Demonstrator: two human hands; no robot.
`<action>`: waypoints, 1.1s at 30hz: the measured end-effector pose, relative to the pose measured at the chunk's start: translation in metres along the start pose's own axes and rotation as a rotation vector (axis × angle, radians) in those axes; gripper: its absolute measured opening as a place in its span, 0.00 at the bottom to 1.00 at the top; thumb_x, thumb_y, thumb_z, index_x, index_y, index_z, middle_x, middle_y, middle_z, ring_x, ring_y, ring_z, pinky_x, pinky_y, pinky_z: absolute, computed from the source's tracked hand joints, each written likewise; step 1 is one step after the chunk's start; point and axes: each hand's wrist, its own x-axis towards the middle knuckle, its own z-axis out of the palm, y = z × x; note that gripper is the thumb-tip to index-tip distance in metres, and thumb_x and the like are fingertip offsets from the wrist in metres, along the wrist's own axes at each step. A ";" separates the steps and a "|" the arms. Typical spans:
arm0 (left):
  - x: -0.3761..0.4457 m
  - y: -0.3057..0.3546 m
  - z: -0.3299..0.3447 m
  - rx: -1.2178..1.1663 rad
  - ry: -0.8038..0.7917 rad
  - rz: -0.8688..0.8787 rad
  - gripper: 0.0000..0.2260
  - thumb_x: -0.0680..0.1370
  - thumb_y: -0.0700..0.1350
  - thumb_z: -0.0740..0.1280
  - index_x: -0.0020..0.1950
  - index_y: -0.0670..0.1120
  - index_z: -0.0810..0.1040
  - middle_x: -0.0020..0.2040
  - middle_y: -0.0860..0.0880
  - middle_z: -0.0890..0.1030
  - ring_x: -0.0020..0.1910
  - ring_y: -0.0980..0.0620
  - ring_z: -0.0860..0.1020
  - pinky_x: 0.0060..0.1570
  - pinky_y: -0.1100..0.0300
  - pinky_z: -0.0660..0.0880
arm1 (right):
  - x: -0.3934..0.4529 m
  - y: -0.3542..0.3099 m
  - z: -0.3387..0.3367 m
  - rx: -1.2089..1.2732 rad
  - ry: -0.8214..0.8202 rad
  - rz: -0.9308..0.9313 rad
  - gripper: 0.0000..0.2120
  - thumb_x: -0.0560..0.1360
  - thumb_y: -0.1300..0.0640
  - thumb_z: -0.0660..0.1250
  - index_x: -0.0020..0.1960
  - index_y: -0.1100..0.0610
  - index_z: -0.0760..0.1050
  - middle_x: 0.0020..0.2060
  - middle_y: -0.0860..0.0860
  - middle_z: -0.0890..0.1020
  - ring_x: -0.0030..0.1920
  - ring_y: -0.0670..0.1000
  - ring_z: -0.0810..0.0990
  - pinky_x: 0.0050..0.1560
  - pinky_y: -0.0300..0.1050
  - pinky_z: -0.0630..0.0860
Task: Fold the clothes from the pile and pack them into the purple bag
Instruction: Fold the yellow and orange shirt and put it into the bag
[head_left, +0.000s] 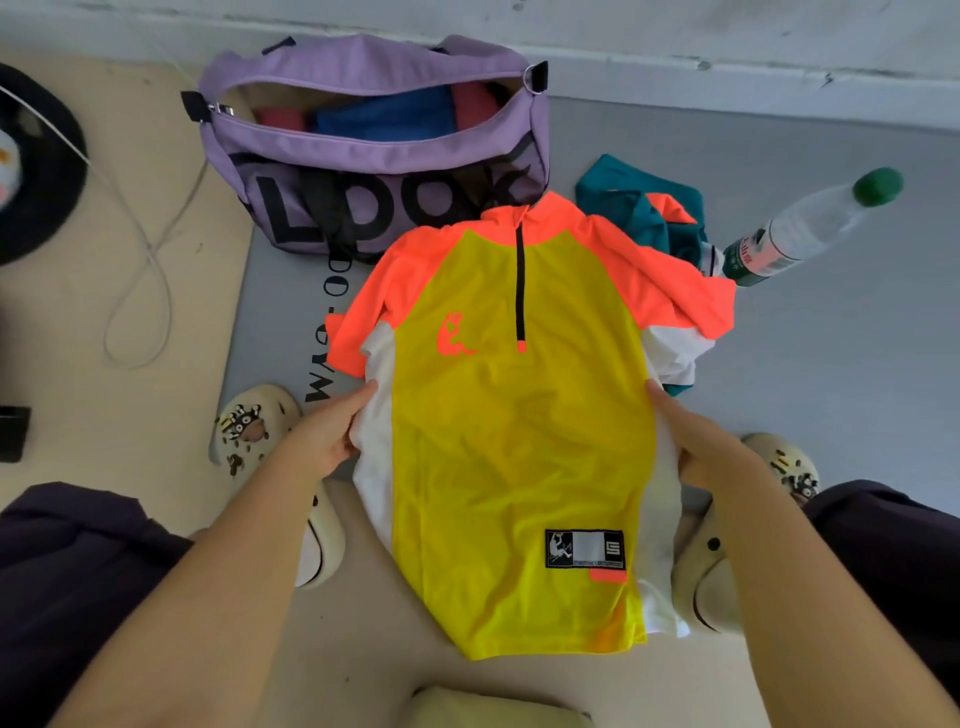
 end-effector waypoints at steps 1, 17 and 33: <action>-0.001 0.001 0.002 -0.019 0.025 0.015 0.17 0.82 0.48 0.64 0.70 0.45 0.74 0.63 0.44 0.79 0.64 0.46 0.76 0.67 0.47 0.71 | -0.001 0.000 -0.001 0.041 0.010 0.000 0.32 0.66 0.34 0.72 0.60 0.57 0.75 0.53 0.56 0.83 0.55 0.58 0.81 0.58 0.57 0.78; -0.025 0.004 0.003 -0.023 0.062 -0.191 0.10 0.82 0.51 0.62 0.45 0.48 0.76 0.37 0.47 0.76 0.37 0.50 0.72 0.36 0.55 0.69 | -0.038 -0.006 0.014 0.242 -0.116 0.065 0.19 0.77 0.49 0.68 0.63 0.59 0.75 0.58 0.58 0.81 0.58 0.58 0.80 0.58 0.57 0.76; -0.014 0.053 -0.003 0.240 0.455 0.425 0.11 0.77 0.49 0.69 0.59 0.56 0.80 0.59 0.54 0.79 0.56 0.52 0.78 0.57 0.51 0.77 | -0.050 -0.046 0.004 0.015 0.340 -0.752 0.14 0.76 0.56 0.70 0.61 0.48 0.76 0.47 0.53 0.78 0.45 0.52 0.77 0.48 0.49 0.75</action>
